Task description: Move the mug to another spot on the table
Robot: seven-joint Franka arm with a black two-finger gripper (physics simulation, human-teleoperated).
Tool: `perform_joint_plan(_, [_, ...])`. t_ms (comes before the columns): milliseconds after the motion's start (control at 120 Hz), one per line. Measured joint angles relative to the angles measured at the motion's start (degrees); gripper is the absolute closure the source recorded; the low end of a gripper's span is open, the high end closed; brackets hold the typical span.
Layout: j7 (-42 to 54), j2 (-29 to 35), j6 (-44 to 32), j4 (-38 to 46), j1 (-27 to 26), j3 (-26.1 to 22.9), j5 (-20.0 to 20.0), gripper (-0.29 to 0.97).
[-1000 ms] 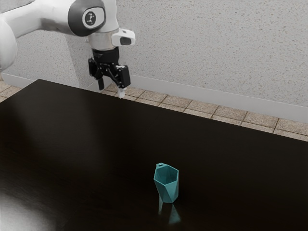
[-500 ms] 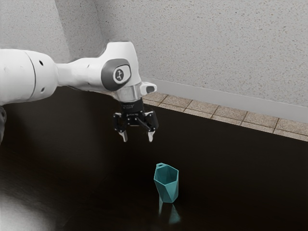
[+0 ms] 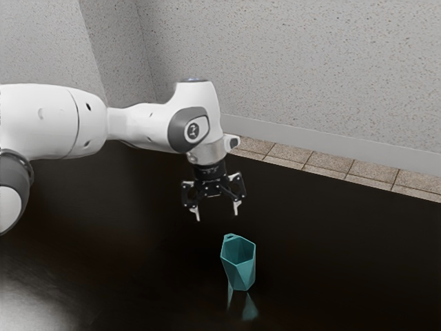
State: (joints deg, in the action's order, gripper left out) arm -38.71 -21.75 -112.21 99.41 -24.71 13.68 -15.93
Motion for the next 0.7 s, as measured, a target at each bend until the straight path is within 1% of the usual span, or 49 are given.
perform_joint_plan(167, [-4.93,-3.04,-1.94,-1.54,-0.1,-1.22,0.14,0.0])
perform_joint_plan(308, [-8.28,-4.52,-2.94,-1.54,-1.41,-1.95,0.05,0.0])
perform_joint_plan(533, [-12.16,-5.59,-4.02,-1.02,-1.57,-2.1,-0.16,0.0])
perform_joint_plan(700, [-14.11,-5.43,-6.09,1.77,-1.62,-2.01,-1.08,0.0])
